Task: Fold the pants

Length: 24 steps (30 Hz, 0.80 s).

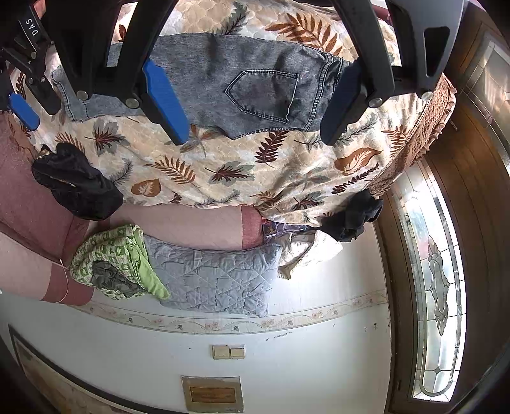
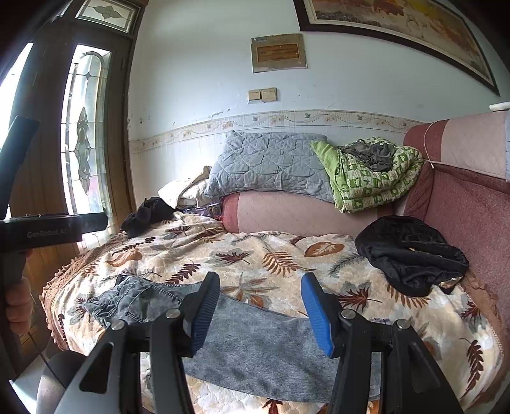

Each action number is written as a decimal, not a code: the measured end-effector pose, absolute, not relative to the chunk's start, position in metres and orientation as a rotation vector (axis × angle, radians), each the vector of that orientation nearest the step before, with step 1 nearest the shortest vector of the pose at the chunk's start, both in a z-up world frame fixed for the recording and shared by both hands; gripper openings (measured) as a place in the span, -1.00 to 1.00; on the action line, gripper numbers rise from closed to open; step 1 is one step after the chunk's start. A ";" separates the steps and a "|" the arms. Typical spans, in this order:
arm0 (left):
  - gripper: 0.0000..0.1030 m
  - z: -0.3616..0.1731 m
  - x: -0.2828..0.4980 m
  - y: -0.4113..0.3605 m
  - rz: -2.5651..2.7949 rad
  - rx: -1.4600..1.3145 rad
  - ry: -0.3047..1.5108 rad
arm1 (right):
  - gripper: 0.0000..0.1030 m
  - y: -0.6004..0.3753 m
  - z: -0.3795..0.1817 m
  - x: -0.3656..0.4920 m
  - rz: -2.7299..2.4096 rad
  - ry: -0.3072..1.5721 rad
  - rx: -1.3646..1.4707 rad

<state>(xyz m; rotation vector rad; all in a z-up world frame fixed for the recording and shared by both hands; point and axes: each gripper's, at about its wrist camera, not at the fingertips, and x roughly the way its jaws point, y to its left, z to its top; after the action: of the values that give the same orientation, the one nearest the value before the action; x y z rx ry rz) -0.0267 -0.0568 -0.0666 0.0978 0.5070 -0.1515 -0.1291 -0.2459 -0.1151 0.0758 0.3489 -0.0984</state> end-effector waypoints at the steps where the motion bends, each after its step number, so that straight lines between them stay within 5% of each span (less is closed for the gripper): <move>1: 0.65 -0.067 -0.026 -0.057 -0.153 0.095 0.509 | 0.11 -0.246 -0.115 -0.129 -0.099 0.349 0.074; 24: 0.65 -0.074 -0.023 -0.054 -0.148 0.096 0.526 | 0.11 -0.245 -0.123 -0.124 -0.085 0.376 0.079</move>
<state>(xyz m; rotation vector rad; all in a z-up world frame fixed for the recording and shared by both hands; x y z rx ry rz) -0.0227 -0.0540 -0.0738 0.0964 0.5264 -0.1482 -0.1237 -0.2450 -0.1226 0.0788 0.3756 -0.0849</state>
